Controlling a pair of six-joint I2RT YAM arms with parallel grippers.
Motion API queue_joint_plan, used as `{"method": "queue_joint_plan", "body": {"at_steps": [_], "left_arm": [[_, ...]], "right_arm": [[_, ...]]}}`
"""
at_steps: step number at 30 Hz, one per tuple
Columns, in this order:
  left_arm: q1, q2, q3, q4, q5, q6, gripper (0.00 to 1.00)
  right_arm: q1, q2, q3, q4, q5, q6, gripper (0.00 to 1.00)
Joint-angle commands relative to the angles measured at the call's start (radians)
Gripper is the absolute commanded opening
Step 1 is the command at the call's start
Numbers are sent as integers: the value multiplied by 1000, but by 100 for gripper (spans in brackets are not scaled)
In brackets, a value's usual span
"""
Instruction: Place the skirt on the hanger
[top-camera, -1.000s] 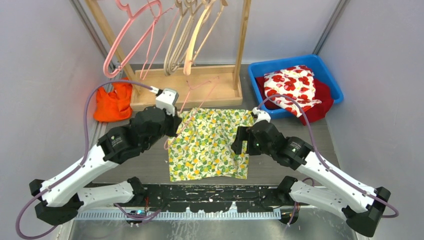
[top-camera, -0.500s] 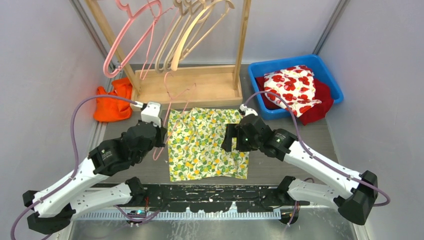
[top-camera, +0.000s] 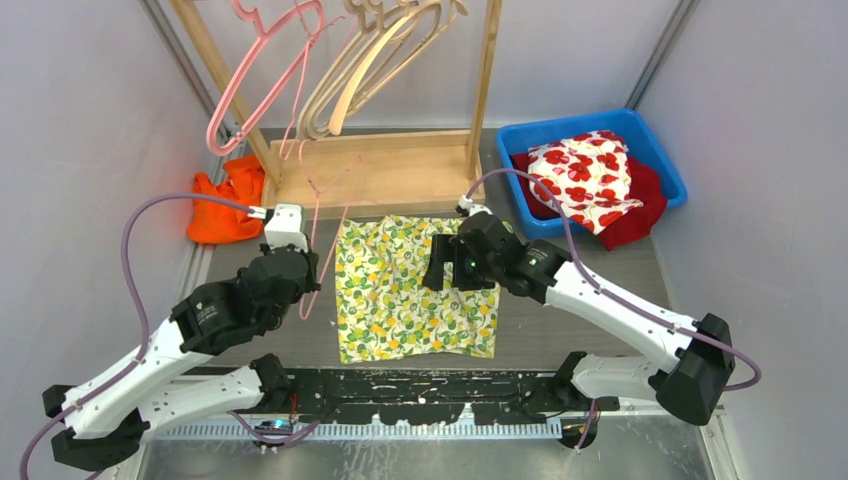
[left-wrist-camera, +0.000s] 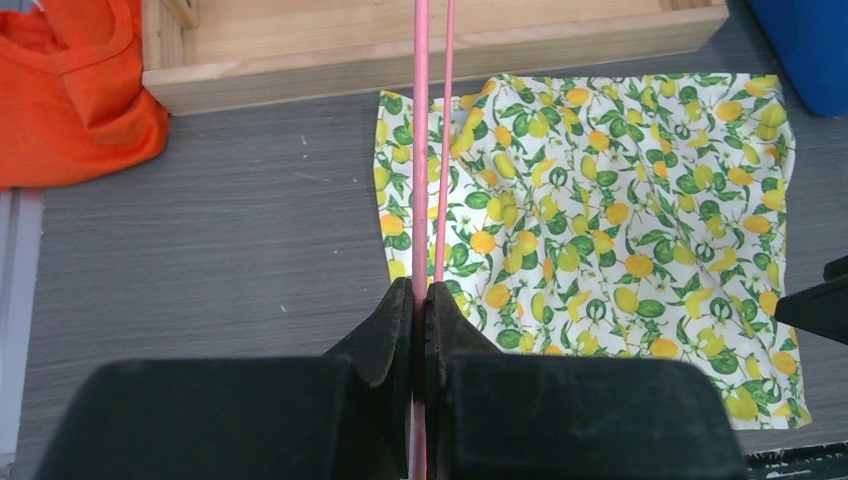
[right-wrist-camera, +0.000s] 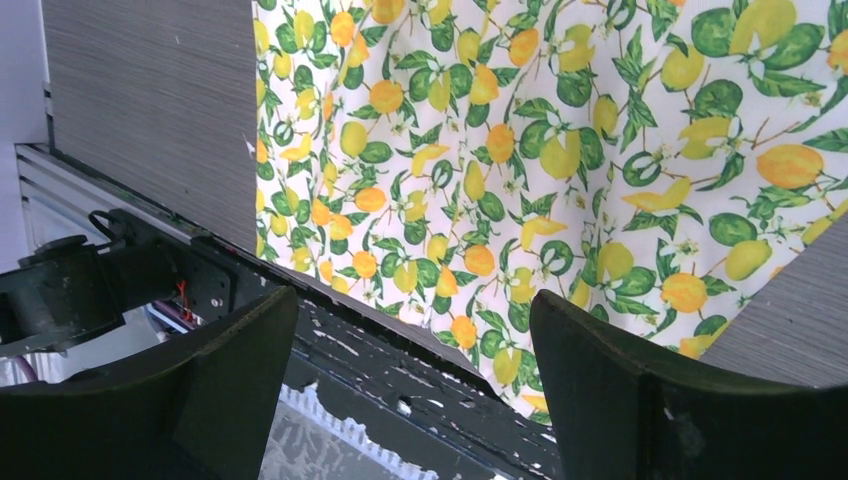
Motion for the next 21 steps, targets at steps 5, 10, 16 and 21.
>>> {"method": "queue_joint_plan", "body": {"at_steps": [5,10,16,21], "left_arm": [[-11,54,9,-47,-131,-100,0],[-37,98,31,-64,-175,-98,0],[-68,125,53,-42,-168,-53,0],[-94,133,62,-32,-188,-19,0]], "right_arm": [[6,57,120,49,-28,13,91],[6,82,154,74,-46,8,91],[6,107,210,67,-30,4,88],[5,151,314,43,2,15,83]]}}
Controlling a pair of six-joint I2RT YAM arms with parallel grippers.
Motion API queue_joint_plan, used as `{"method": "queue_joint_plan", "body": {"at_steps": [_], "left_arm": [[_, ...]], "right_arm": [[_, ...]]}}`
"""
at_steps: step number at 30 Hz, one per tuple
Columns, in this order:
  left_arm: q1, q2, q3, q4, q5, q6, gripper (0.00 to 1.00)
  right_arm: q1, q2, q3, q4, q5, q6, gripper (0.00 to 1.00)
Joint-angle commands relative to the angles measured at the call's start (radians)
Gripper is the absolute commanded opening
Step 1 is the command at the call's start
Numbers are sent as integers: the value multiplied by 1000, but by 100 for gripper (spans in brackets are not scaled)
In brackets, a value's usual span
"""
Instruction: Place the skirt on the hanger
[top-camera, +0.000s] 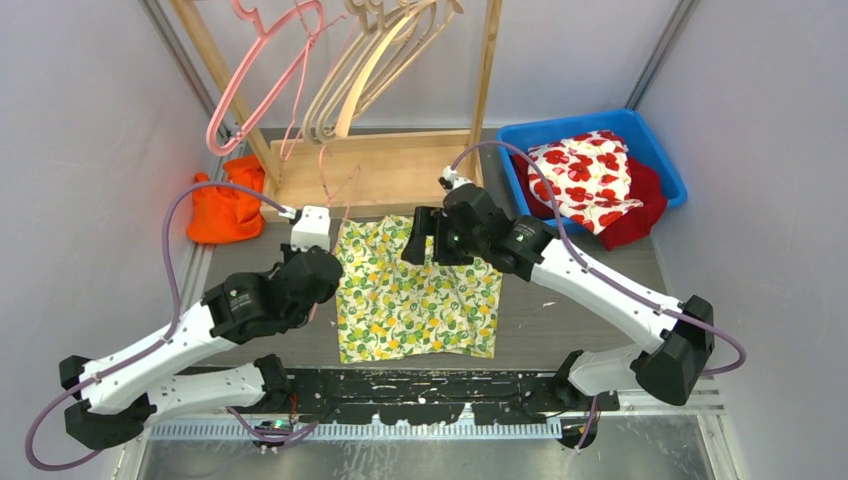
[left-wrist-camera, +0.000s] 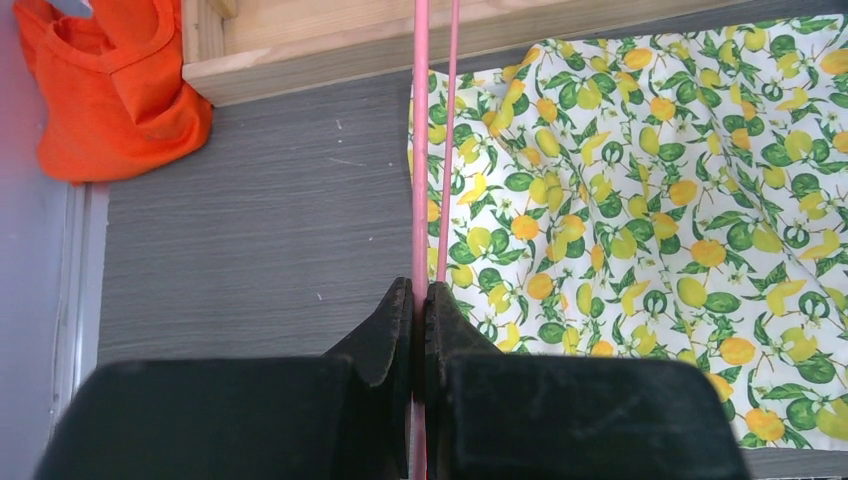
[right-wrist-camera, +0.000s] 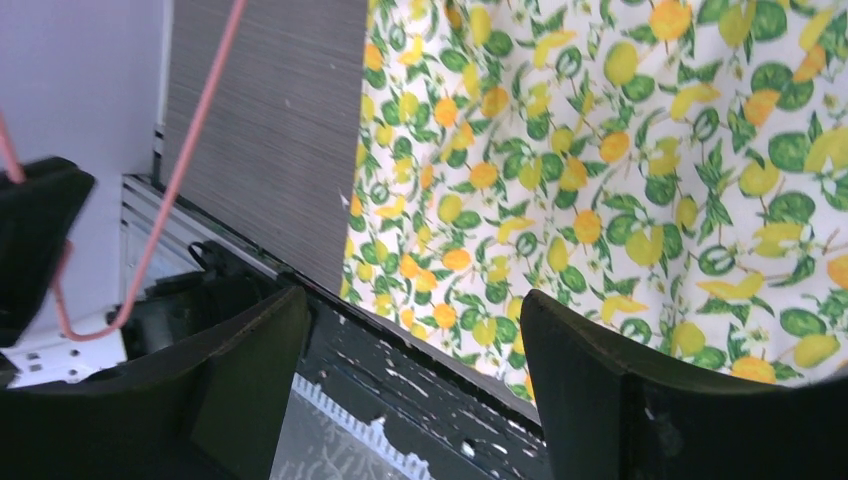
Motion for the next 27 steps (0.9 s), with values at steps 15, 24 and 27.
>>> {"method": "queue_joint_plan", "body": {"at_steps": [15,24,27], "left_arm": [[-61,77,6,139,-25,120,0],[-81,167,-4,201,-9,138,0],[-97,196,4,204,-28,135,0]], "right_arm": [[5,135,283,155,17,96,77],[8,192,300,212,5,144,76],[11,220,313,211,11,147,75]]}}
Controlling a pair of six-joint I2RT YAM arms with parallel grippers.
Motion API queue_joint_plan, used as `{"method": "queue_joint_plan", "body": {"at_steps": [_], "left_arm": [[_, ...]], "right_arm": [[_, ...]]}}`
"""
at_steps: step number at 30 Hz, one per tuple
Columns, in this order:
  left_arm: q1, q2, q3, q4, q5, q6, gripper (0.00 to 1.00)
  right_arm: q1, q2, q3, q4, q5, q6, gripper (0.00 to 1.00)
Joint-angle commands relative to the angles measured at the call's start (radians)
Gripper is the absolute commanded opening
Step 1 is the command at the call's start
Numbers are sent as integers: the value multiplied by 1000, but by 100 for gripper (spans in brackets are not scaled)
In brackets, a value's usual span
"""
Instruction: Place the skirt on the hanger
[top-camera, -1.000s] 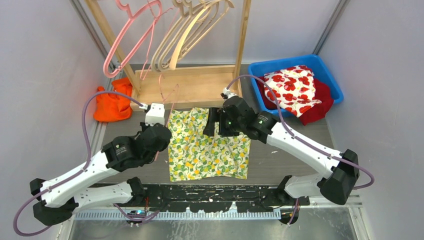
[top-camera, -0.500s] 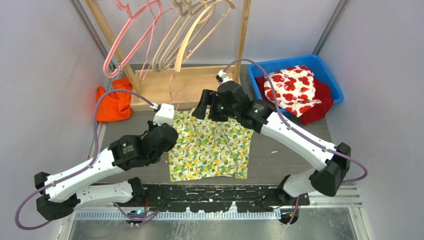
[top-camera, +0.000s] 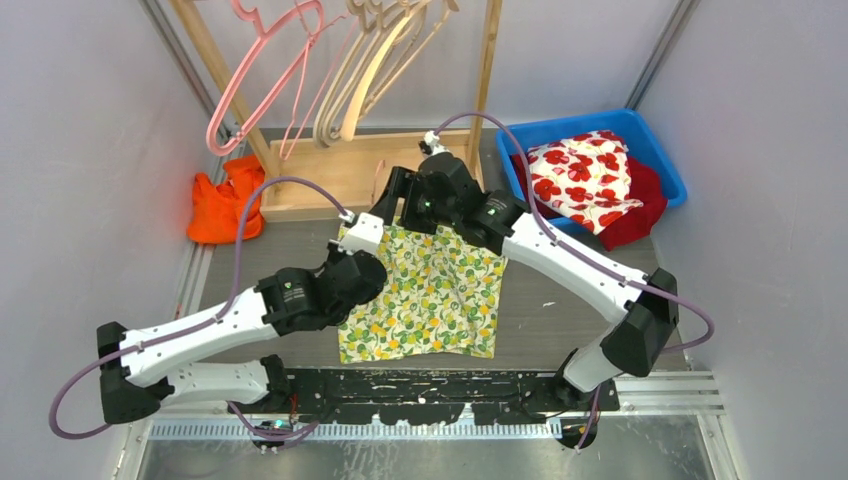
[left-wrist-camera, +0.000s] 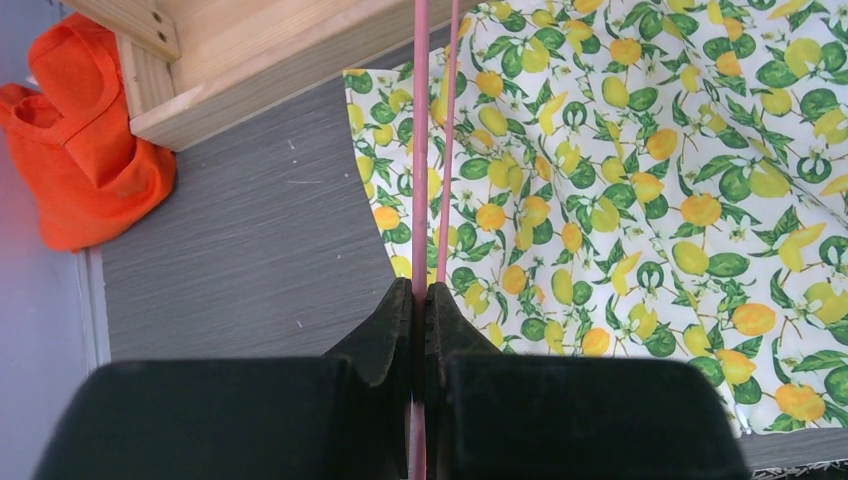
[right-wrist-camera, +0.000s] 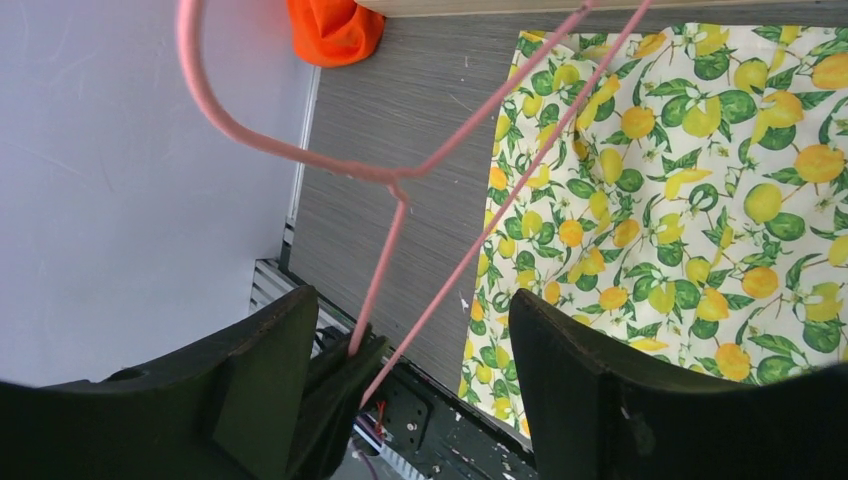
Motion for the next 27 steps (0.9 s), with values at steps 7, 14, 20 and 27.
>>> {"method": "queue_joint_plan", "body": {"at_steps": [7,14,20,27], "left_arm": [[-54,72,38,67,-81,-3,0],[-83,112,50,68,-113,-7,0],[-104,101,40,67,-141,-8,0],[-110,74,17,61,-152,-21,0]], "right_arm": [[39,72,69,40,91,14,71],[61,130,75,28,191,16,61],[61,171,116,-14,245,-2,34],[61,153,93,-13,258,-6,3]]}}
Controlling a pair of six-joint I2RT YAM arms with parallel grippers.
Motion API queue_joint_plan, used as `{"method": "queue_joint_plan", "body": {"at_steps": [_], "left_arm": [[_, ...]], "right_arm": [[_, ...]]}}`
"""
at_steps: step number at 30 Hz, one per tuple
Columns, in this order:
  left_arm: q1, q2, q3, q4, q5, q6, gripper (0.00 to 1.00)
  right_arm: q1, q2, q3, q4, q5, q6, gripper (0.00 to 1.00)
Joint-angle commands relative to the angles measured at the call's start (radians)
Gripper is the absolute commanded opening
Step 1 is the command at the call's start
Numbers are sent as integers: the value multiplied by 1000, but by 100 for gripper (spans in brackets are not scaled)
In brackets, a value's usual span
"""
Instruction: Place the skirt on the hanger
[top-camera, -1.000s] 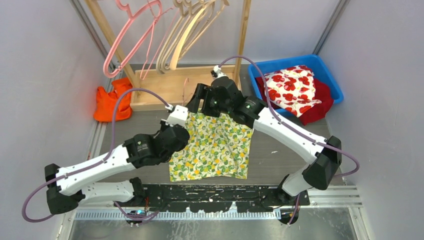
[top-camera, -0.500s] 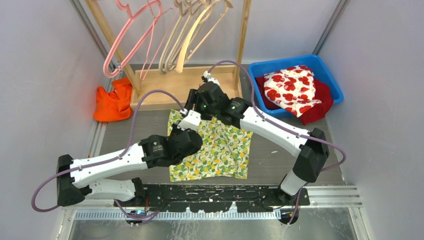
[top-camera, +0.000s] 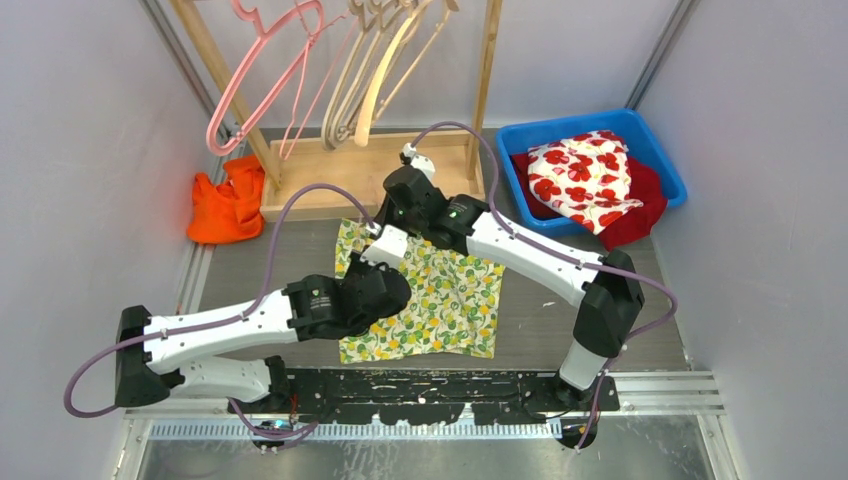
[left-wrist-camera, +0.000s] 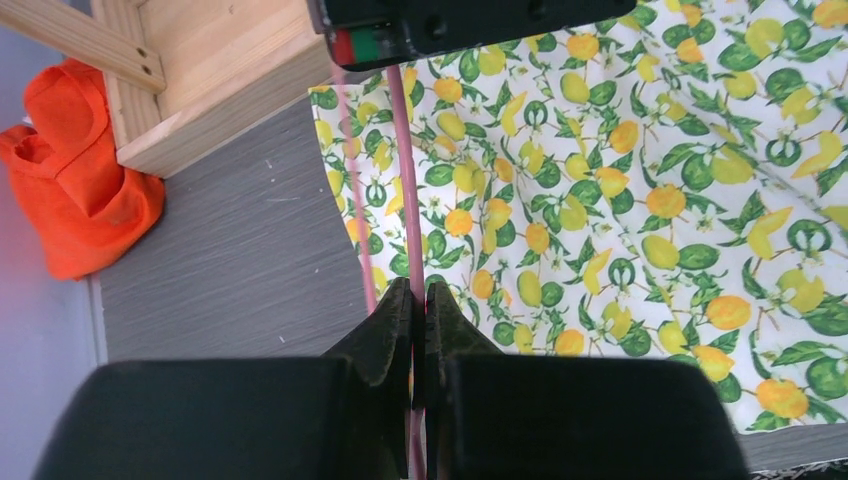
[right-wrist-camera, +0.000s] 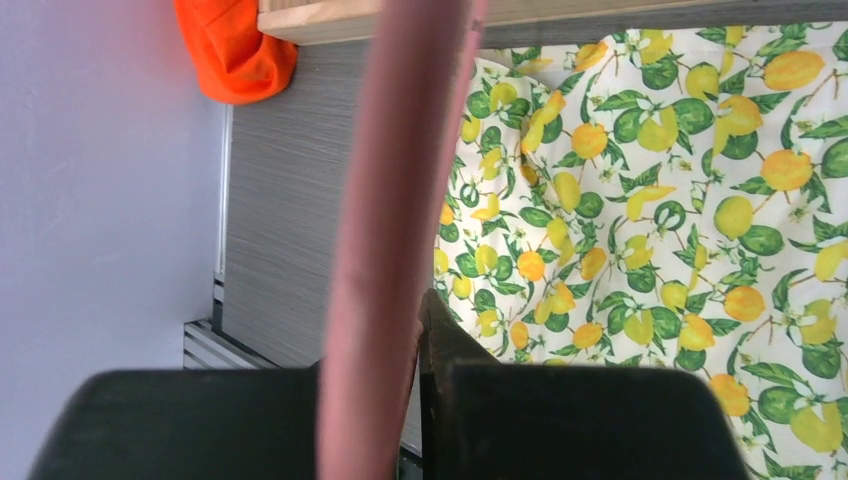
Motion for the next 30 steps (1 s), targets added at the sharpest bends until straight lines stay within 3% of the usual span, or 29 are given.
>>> {"method": "queue_joint_plan", "body": {"at_steps": [1,5,11,14,23,30], "left_arm": [[-4,-49,9,26,-72,-16,0],[-4,-87,-2,33,-20,-28,3],[-3,-158,26,-24,94,-68,40],[-3,-191,48,-59,150,-96,51],[1,-300,111,-279,99,-264,51],[22,-258,164,-393,75,-331,46]], "right_arm": [[-1,-32,28,-2,55,-35,1],[0,-41,19,-4,54,-39,1],[-1,-67,-36,17,53,-44,1],[0,-82,-78,35,45,-43,1],[0,-173,-244,162,-3,-30,1],[43,-170,-334,327,-25,-6,1]]}}
